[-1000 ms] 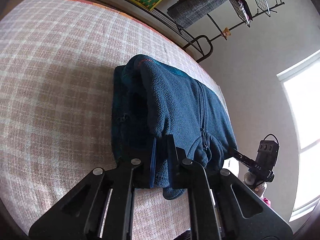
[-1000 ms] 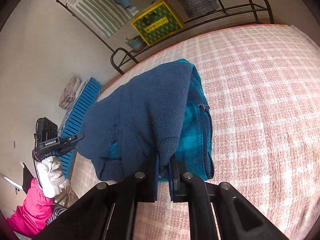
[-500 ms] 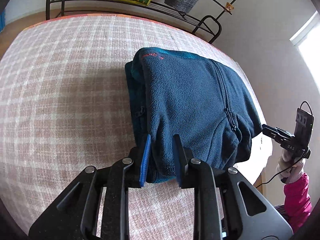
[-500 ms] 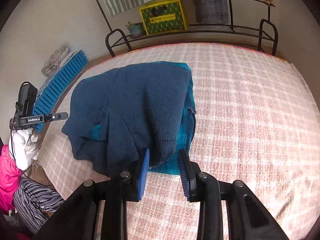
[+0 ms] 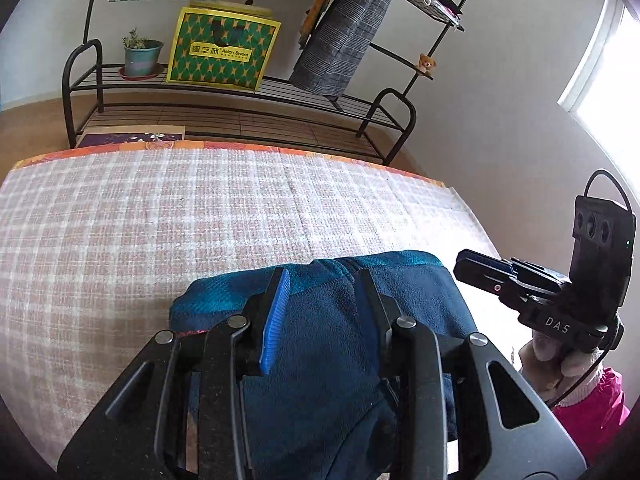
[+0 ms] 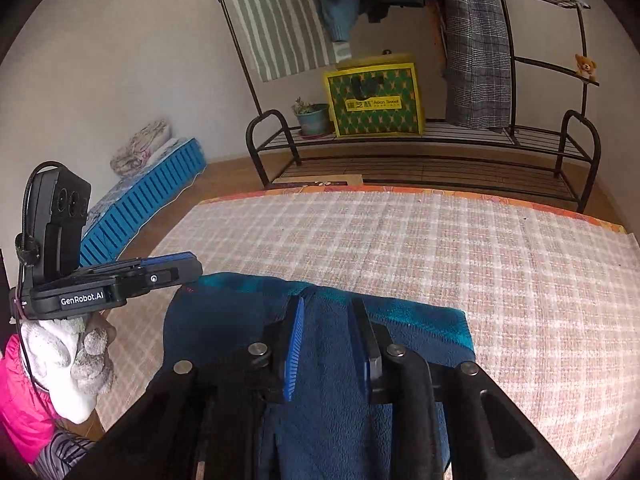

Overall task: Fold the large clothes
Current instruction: 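Grasp the folded bundle's edge with both grippers and straighten it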

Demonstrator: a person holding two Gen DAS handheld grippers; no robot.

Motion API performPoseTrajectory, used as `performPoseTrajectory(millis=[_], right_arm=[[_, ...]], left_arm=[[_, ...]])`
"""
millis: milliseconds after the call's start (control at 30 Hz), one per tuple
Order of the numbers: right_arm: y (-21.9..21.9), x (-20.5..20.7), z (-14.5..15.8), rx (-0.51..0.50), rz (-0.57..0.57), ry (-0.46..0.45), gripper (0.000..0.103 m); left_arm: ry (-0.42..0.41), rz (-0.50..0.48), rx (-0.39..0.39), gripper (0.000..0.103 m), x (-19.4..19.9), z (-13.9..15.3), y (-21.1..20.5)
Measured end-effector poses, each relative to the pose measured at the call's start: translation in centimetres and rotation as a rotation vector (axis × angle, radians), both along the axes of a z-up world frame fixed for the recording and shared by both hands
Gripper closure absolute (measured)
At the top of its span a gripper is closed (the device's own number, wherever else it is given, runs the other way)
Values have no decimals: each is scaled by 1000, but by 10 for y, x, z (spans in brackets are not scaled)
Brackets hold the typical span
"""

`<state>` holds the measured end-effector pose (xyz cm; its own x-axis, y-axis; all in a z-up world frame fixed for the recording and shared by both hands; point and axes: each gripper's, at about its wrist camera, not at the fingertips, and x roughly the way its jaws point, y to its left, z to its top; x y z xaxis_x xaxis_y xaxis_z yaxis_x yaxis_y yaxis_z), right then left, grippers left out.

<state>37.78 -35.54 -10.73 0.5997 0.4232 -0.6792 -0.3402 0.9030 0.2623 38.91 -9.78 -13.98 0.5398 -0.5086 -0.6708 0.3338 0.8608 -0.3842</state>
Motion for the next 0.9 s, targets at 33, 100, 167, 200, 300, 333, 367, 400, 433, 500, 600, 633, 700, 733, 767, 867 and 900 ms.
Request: performPoseTrajectory(millis=[33, 100, 167, 200, 300, 333, 367, 400, 433, 500, 600, 633, 700, 733, 767, 867, 900], right_arm=[[4, 10, -8, 10, 1, 15, 80], [7, 25, -26, 26, 6, 52, 80], [12, 33, -46, -15, 15, 103, 80], [15, 32, -56, -41, 24, 118, 80], [17, 18, -83, -98, 63, 148, 84], [16, 14, -92, -103, 59, 151, 84], [13, 11, -98, -98, 54, 144, 84], [12, 10, -97, -98, 49, 137, 84], [11, 11, -93, -98, 43, 144, 84], [7, 9, -82, -76, 34, 158, 84], [-12, -9, -60, -26, 12, 108, 80], [-22, -15, -55, -16, -11, 96, 79], [-42, -25, -57, 9, -45, 116, 79], [-51, -29, -62, 8, -60, 135, 79], [-57, -32, -71, 20, -65, 169, 79], [-61, -40, -105, 10, -64, 232, 79], [-58, -44, -107, -17, -55, 196, 80]], left_arm=[[6, -8, 5, 70, 8, -6, -7], [16, -11, 31, 70, 20, -18, -18], [50, -17, 62, 70, 29, -34, -24], [91, -28, 81, 70, 32, -47, -26], [107, -103, 165, 72, 17, -90, -30], [55, -115, 181, 72, 9, -92, -31], [43, -127, 208, 72, 7, -92, -35], [49, -126, 217, 72, 6, -89, -37], [61, -113, 200, 72, 7, -86, -36], [73, -94, 153, 72, 6, -79, -29], [25, -56, 94, 72, -8, -55, -6], [4, -41, 89, 72, -13, -47, 3], [-31, -2, 107, 72, -23, -41, 18], [-22, 12, 115, 72, -26, -43, 25], [9, 14, 116, 72, -26, -50, 30], [140, 2, 89, 72, -24, -88, 41], [152, -2, 80, 73, -25, -98, 42]])
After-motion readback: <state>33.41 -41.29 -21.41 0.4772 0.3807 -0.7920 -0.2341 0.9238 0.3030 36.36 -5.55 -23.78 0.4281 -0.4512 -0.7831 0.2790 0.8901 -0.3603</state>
